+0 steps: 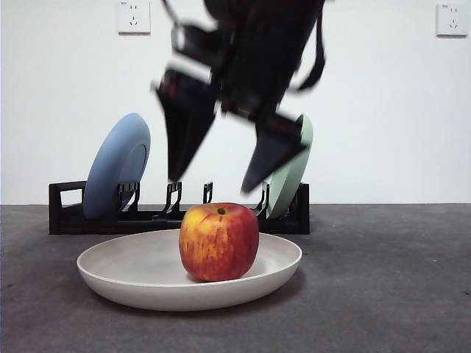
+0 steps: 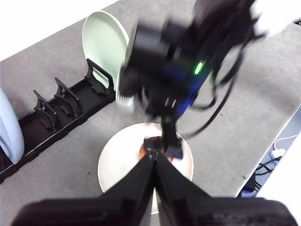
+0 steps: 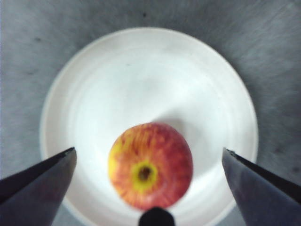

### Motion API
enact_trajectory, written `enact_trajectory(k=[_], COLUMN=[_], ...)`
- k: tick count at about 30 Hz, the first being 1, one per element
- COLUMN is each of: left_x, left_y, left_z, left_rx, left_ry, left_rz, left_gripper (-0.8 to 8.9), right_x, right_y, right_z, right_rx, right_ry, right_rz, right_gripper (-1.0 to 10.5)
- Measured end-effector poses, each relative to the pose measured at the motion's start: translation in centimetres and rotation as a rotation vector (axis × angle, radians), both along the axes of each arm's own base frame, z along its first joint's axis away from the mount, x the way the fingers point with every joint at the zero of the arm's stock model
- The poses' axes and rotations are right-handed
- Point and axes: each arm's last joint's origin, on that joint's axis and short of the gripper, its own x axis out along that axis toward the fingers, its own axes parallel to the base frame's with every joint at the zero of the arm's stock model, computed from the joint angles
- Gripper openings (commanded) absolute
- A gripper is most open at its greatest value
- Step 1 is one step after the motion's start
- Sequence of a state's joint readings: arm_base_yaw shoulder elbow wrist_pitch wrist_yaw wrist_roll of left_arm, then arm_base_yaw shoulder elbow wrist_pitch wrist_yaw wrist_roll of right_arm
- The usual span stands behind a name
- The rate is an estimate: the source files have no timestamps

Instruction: Take the yellow plate from the plate rack,put the plate on the table,take the apple from the table,put the apple in the plate

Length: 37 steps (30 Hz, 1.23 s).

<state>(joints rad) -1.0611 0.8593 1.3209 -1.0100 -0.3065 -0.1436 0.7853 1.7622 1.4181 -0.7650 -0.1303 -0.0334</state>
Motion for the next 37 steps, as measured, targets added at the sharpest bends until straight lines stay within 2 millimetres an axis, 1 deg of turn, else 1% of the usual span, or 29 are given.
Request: enact_trajectory(k=[3, 6, 7, 10, 14, 16, 22, 24, 26, 27, 31, 37], left_x=[0.0, 0.0, 0.0, 0.0, 0.0, 0.0, 0.1, 0.1, 0.0, 0.0, 0.0, 0.0], left_y=[0.0, 0.0, 0.0, 0.0, 0.0, 0.0, -0.2, -0.2, -0.3, -0.3, -0.3, -0.3], left_z=[0.0, 0.0, 0.0, 0.0, 0.0, 0.0, -0.1, -0.1, -0.1, -0.1, -0.1, -0.1], left_rx=[0.000, 0.000, 0.000, 0.000, 0.003, 0.004, 0.009, 0.008, 0.001, -0.001, -0.003, -0.003], left_ry=[0.000, 0.000, 0.000, 0.000, -0.002, -0.002, 0.001, 0.004, 0.015, 0.018, 0.023, 0.023], left_rz=[0.000, 0.000, 0.000, 0.000, -0.002, -0.002, -0.003, -0.008, -0.029, -0.035, -0.044, -0.044], left_gripper=[-0.08, -0.08, -0.08, -0.08, -0.09, -0.08, -0.08, -0.08, -0.08, -0.08, -0.08, -0.08], right_x=[-1.1, -2.9, -3.6, -5.8, -8.6, -9.8, -12.6, -13.1, -13.5, -13.7, -14.3, -14.3], right_y=[-1.1, -2.9, -3.6, -5.8, -8.6, -9.8, -12.6, -13.1, -13.5, -13.7, -14.3, -14.3], right_z=[3.4, 6.8, 7.8, 10.0, 12.2, 13.1, 14.8, 15.1, 15.4, 15.6, 16.0, 16.0], right_rx=[0.013, 0.026, 0.030, 0.034, 0.038, 0.044, 0.065, 0.081, 0.096, 0.103, 0.124, 0.124], right_ry=[-0.013, -0.025, -0.028, -0.021, -0.014, -0.014, -0.017, -0.030, -0.044, -0.050, -0.070, -0.070], right_rz=[0.000, -0.001, -0.004, -0.017, -0.033, -0.040, -0.063, -0.065, -0.065, -0.065, -0.064, -0.064], right_gripper=[6.3, 6.2, 6.0, 4.9, 4.2, 3.7, 1.9, 1.1, 0.0, -0.2, -0.1, 0.0])
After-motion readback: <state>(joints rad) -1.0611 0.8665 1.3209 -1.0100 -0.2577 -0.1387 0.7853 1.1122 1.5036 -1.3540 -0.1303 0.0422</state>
